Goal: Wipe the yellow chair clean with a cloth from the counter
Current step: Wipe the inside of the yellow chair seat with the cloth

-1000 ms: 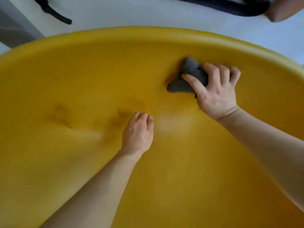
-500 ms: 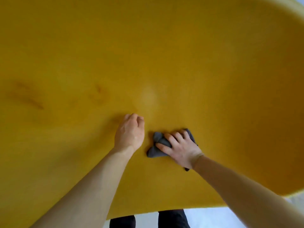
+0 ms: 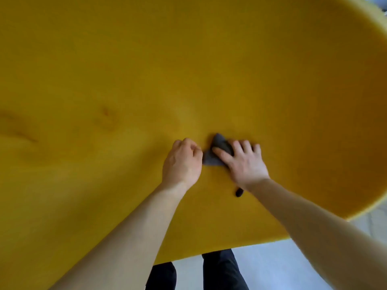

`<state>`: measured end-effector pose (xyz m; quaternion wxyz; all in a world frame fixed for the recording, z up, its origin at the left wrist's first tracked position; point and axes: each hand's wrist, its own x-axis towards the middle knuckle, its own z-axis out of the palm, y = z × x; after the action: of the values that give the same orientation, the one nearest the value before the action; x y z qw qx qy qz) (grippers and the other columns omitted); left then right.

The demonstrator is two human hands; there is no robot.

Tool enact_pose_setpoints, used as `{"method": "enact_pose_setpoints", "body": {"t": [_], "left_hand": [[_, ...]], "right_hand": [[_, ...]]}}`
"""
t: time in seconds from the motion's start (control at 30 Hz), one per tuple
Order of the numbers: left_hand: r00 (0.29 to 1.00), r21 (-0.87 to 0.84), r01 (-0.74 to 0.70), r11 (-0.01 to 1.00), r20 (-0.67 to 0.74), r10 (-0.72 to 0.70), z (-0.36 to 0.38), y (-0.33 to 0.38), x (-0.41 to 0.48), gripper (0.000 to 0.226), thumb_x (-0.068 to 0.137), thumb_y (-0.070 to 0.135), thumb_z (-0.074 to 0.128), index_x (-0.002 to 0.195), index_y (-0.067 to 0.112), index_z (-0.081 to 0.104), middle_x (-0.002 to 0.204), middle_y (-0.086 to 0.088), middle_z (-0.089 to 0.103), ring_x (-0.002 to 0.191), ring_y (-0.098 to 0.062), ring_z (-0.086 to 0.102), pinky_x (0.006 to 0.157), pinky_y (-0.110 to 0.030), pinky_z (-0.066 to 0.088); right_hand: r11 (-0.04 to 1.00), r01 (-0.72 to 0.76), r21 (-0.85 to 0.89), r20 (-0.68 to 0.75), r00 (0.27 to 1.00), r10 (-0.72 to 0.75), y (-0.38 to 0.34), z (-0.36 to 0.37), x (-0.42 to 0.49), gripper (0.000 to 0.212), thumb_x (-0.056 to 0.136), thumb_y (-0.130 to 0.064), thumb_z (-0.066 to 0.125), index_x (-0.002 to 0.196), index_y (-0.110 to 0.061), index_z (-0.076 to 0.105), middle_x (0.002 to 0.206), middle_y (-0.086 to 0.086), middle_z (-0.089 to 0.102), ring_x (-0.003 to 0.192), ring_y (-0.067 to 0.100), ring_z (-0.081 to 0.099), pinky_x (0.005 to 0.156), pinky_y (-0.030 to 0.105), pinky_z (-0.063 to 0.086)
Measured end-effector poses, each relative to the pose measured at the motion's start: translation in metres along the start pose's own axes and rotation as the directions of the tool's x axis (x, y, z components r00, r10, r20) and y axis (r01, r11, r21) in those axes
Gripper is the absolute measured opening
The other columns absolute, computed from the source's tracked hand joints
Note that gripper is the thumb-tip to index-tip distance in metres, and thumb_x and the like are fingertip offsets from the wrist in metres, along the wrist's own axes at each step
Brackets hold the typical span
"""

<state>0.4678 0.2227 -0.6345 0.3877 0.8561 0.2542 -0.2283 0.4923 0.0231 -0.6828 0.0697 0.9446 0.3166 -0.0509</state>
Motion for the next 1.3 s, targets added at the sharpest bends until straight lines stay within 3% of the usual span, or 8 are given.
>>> {"method": "enact_pose_setpoints", "body": {"t": [0.27, 0.37, 0.5, 0.63, 0.83, 0.97, 1.07, 1.3], "left_hand": [[0.960, 0.311, 0.246, 0.918, -0.208, -0.187, -0.098, -0.097, -0.023, 0.023, 0.097, 0.035, 0.049, 0.117, 0.026, 0.056, 0.127, -0.006, 0.053, 0.120, -0.030, 0.050, 0.098, -0.043, 0.039], [0.920, 0.426, 0.319, 0.847, -0.353, -0.170, -0.158, -0.135, -0.035, 0.021, 0.094, 0.034, 0.054, 0.113, 0.027, 0.060, 0.121, -0.007, 0.056, 0.117, -0.031, 0.050, 0.095, -0.043, 0.036], [0.845, 0.578, 0.336, 0.743, -0.534, 0.034, -0.196, -0.178, -0.066, 0.024, 0.080, 0.026, 0.065, 0.104, 0.022, 0.062, 0.102, -0.010, 0.058, 0.098, -0.034, 0.052, 0.077, -0.044, 0.033], [0.858, 0.662, 0.342, 0.667, -0.509, 0.065, -0.200, -0.211, -0.092, 0.025, 0.076, 0.027, 0.063, 0.101, 0.024, 0.060, 0.103, -0.006, 0.056, 0.096, -0.031, 0.049, 0.075, -0.044, 0.031], [0.928, 0.750, 0.281, 0.599, -0.370, 0.028, -0.187, -0.238, -0.115, 0.040, 0.077, 0.033, 0.062, 0.116, 0.021, 0.059, 0.131, -0.006, 0.052, 0.112, -0.030, 0.048, 0.089, -0.047, 0.036], [0.930, 0.742, 0.261, 0.618, -0.364, 0.045, -0.181, -0.242, -0.115, 0.041, 0.079, 0.034, 0.063, 0.118, 0.022, 0.057, 0.134, -0.006, 0.050, 0.117, -0.029, 0.047, 0.093, -0.047, 0.036], [0.913, 0.695, 0.264, 0.668, -0.405, 0.060, -0.178, -0.248, -0.114, 0.051, 0.078, 0.031, 0.062, 0.127, 0.019, 0.052, 0.135, -0.007, 0.050, 0.118, -0.029, 0.048, 0.094, -0.047, 0.036], [0.873, 0.660, 0.226, 0.717, -0.463, 0.151, -0.191, -0.246, -0.136, 0.054, 0.074, 0.024, 0.058, 0.128, 0.016, 0.054, 0.138, -0.012, 0.051, 0.121, -0.034, 0.048, 0.096, -0.050, 0.037]], "right_hand": [[0.727, 0.664, 0.173, 0.079, 0.727, -0.682, -0.155, -0.005, 0.030, 0.050, 0.092, -0.024, 0.062, 0.139, -0.034, 0.047, 0.131, 0.015, 0.047, 0.110, 0.036, 0.047, 0.085, 0.054, 0.043], [0.959, 0.269, 0.089, -0.224, 0.943, -0.244, -0.155, -0.038, 0.148, 0.050, 0.086, -0.021, 0.066, 0.133, -0.030, 0.054, 0.122, 0.020, 0.056, 0.099, 0.038, 0.053, 0.079, 0.050, 0.046], [0.945, -0.154, 0.287, -0.414, 0.870, 0.267, -0.182, -0.067, 0.221, 0.047, 0.088, -0.016, 0.059, 0.133, -0.025, 0.047, 0.126, 0.024, 0.054, 0.099, 0.042, 0.054, 0.081, 0.048, 0.041], [0.901, 0.358, 0.244, -0.235, 0.924, -0.303, -0.277, -0.011, 0.127, 0.052, 0.082, -0.022, 0.071, 0.129, -0.025, 0.048, 0.112, 0.021, 0.052, 0.096, 0.038, 0.049, 0.085, 0.052, 0.040], [0.491, 0.868, 0.073, -0.087, 0.496, -0.864, -0.264, -0.008, 0.084, 0.048, 0.082, -0.020, 0.064, 0.127, -0.034, 0.054, 0.127, 0.014, 0.054, 0.104, 0.035, 0.049, 0.086, 0.050, 0.045], [0.962, 0.248, 0.111, -0.308, 0.929, -0.204, -0.211, -0.042, 0.201, 0.043, 0.087, -0.016, 0.054, 0.129, -0.028, 0.052, 0.116, 0.023, 0.052, 0.099, 0.038, 0.044, 0.081, 0.049, 0.040], [0.934, -0.157, 0.322, -0.266, 0.931, 0.248, -0.258, -0.046, 0.194, 0.032, 0.089, -0.013, 0.055, 0.119, -0.023, 0.049, 0.116, 0.025, 0.053, 0.098, 0.042, 0.052, 0.082, 0.050, 0.035], [0.729, 0.560, 0.395, -0.133, 0.820, -0.557, -0.333, -0.018, 0.040, 0.043, 0.079, -0.033, 0.069, 0.119, -0.029, 0.053, 0.112, 0.016, 0.052, 0.096, 0.038, 0.052, 0.080, 0.050, 0.043]]}}
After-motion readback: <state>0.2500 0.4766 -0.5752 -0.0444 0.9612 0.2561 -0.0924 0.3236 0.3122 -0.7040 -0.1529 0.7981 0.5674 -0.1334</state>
